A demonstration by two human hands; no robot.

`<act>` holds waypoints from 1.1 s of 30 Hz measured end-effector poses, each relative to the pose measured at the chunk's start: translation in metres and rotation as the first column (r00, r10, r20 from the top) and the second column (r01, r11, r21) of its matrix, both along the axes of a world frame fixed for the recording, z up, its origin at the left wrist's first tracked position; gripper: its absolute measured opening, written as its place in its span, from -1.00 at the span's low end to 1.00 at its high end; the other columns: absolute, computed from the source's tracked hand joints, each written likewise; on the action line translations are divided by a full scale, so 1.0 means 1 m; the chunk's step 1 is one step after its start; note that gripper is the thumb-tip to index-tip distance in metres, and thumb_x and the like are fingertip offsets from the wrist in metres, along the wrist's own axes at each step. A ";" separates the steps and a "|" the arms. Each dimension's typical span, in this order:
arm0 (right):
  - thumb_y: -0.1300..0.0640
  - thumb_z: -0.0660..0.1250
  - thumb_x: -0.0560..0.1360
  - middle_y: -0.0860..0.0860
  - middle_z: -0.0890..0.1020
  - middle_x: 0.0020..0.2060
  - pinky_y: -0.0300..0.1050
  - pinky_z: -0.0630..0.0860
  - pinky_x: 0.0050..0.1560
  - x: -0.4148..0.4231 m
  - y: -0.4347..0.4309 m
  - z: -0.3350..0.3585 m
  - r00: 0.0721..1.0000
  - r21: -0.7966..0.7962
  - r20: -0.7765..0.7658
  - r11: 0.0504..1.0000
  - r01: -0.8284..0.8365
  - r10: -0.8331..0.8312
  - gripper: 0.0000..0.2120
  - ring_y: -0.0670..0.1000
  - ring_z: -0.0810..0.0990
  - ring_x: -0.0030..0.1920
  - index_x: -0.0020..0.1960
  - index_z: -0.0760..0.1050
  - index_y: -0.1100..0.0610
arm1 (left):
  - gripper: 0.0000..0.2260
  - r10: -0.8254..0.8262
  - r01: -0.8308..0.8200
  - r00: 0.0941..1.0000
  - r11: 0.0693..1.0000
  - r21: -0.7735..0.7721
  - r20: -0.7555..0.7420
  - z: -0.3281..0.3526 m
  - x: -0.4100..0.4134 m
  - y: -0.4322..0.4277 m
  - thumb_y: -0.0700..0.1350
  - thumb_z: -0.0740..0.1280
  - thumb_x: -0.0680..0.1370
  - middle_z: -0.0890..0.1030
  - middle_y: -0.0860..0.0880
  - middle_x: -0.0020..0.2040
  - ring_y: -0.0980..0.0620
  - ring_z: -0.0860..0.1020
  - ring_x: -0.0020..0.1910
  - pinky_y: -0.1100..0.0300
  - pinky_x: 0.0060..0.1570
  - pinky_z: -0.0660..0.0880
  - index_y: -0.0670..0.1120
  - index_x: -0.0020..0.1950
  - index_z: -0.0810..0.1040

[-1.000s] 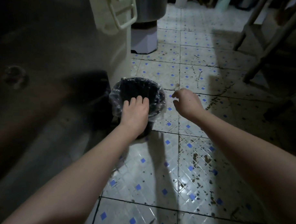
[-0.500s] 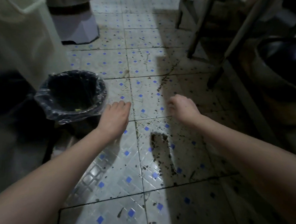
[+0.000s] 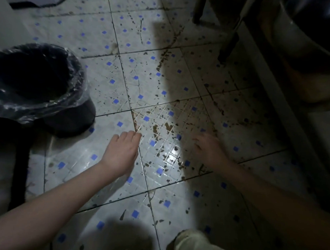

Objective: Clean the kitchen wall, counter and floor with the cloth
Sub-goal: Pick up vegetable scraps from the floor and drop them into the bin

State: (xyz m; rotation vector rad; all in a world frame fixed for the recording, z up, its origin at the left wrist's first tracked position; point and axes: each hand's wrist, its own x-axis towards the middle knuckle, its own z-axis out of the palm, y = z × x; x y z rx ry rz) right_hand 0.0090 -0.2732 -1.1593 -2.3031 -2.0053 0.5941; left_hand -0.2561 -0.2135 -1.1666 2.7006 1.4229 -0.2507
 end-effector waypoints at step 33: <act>0.34 0.29 0.37 0.07 0.54 0.01 -0.03 0.44 0.04 0.025 -0.058 -0.049 0.996 -0.235 -0.089 0.972 0.005 -0.026 -0.77 0.08 0.52 0.03 -0.01 0.50 0.15 | -0.62 -0.236 0.237 0.971 0.945 -0.223 0.036 -0.033 0.045 -0.057 -0.08 0.14 0.60 0.39 -0.05 0.35 -0.06 0.38 0.28 0.08 0.22 0.35 -0.05 0.41 0.26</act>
